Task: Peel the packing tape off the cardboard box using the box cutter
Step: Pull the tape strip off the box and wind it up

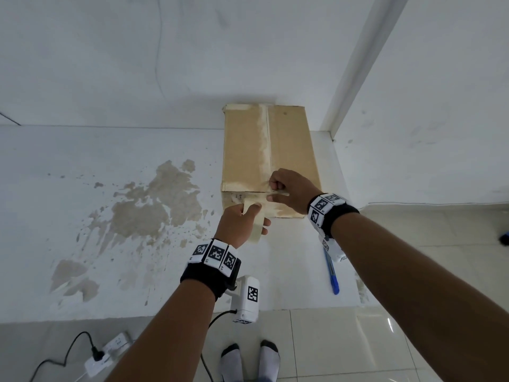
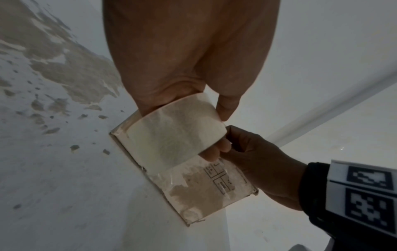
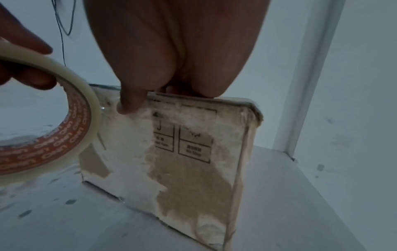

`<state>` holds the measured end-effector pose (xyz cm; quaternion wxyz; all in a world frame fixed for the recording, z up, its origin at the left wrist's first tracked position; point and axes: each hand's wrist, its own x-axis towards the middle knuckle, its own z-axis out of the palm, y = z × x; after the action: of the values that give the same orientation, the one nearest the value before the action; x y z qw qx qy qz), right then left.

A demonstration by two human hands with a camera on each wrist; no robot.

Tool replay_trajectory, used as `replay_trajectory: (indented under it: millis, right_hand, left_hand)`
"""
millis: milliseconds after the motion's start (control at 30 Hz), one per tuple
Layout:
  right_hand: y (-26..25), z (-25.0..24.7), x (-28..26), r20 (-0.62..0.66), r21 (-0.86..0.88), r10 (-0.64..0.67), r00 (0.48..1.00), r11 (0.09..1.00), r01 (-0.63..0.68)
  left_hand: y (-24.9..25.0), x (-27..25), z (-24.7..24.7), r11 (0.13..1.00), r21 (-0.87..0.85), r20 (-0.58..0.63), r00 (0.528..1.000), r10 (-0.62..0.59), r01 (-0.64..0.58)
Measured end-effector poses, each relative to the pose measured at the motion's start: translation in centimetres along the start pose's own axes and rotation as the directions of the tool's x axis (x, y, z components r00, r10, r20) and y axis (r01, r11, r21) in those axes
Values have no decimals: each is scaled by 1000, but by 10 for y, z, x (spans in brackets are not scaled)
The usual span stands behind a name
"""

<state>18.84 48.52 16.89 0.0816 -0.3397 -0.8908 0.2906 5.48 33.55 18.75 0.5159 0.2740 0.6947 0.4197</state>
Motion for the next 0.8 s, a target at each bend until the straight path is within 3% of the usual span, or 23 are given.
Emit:
replay_trajectory:
  millis: [167,267,400,500,800]
  right_hand:
    - [-22,-12,-5,30,54,172,985,983,-173]
    - [-34,-23,-6,24,66,192,981,979,-193]
    - [-68,-51,-1,-39,335,191,981,927,-167]
    - [-105,-81,7,22,471,173,985,867,-162]
    - [-176,-166,8,57,147,15,998,989,-23]
  left_hand:
    - [26,-14,-11,997,7,-10,997,71,-71]
    - [42,-23,-19,993,-10,-26,993,116,-116]
    - [65,-35,-27,982,-40,-52,981,184,-187]
    - [88,-46,-32,966,-44,-63,965,254,-256]
    - [142,-72,-41,887,-3,-70,885,461,-462]
